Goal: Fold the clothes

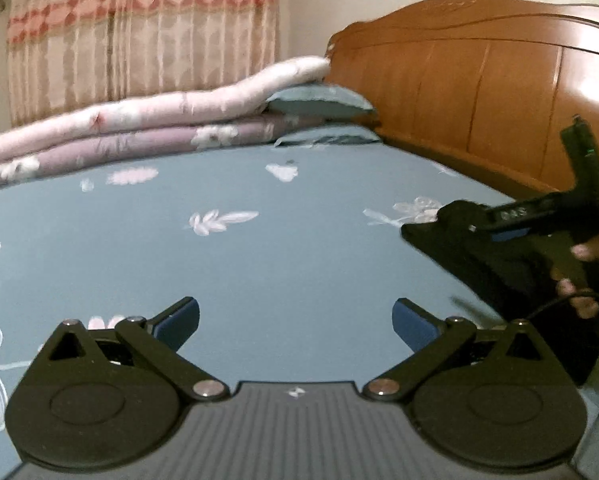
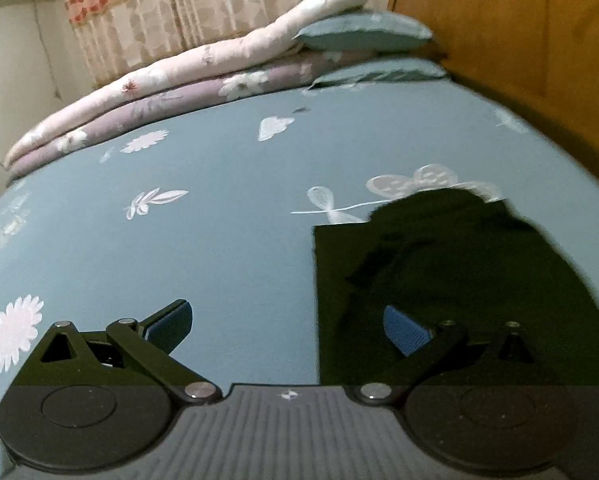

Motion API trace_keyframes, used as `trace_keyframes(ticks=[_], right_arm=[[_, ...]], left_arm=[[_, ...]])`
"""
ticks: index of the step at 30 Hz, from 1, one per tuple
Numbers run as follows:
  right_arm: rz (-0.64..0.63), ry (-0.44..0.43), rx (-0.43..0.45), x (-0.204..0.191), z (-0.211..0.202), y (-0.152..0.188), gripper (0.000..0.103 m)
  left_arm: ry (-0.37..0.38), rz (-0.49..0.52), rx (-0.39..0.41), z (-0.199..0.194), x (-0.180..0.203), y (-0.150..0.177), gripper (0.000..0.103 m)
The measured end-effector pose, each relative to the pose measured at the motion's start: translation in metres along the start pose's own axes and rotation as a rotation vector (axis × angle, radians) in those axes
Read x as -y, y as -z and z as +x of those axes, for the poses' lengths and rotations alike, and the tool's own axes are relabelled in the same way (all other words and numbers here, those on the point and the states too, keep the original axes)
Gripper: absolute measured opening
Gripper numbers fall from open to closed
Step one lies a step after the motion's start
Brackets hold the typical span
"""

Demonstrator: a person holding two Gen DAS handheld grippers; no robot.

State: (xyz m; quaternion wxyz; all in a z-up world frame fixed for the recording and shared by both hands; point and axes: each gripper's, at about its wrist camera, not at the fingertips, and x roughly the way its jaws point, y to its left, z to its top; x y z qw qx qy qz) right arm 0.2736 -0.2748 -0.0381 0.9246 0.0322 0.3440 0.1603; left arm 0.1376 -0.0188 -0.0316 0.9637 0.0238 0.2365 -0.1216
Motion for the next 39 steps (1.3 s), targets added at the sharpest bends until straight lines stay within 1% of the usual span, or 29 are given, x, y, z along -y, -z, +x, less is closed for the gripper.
trace_keyframes(ticks=[3,7,9,11,15,20,22,24,28,31,39], right_arm=[[-0.012,0.027,0.006,-0.006,-0.039,0.016,0.103],[-0.007,0.052,0.021,-0.016,-0.08,0.043,0.103],[0.016,0.039,0.032,-0.022,-0.098,0.059,0.103],[0.028,0.038,0.038,-0.028,-0.114,0.073,0.103],[0.032,0.068,0.039,-0.043,-0.139,0.096,0.103],[0.025,0.147,0.056,-0.052,-0.156,0.111,0.103],[0.019,0.184,0.064,-0.053,-0.162,0.116,0.103],[0.034,0.196,0.062,-0.052,-0.166,0.119,0.103],[0.083,0.201,0.052,-0.046,-0.172,0.12,0.103],[0.093,0.208,0.043,-0.046,-0.174,0.122,0.103],[0.12,0.226,0.017,-0.045,-0.179,0.126,0.103]], left_arm=[[0.043,0.002,0.012,-0.012,0.008,-0.004,0.102],[0.078,0.01,0.061,-0.028,0.022,-0.006,0.102],[0.096,0.008,0.062,-0.034,0.029,-0.008,0.102],[0.119,0.016,0.052,-0.037,0.037,-0.009,0.102],[0.186,0.004,-0.027,-0.038,0.047,-0.008,0.102],[0.248,-0.022,-0.06,-0.048,0.055,-0.006,0.102],[0.239,-0.017,-0.069,-0.053,0.059,-0.006,0.102],[0.218,-0.013,-0.087,-0.057,0.062,-0.007,0.102],[0.168,0.001,-0.144,-0.06,0.067,-0.006,0.102],[0.133,0.001,-0.186,-0.06,0.068,-0.003,0.102],[0.086,-0.01,-0.296,-0.058,0.071,0.005,0.102]])
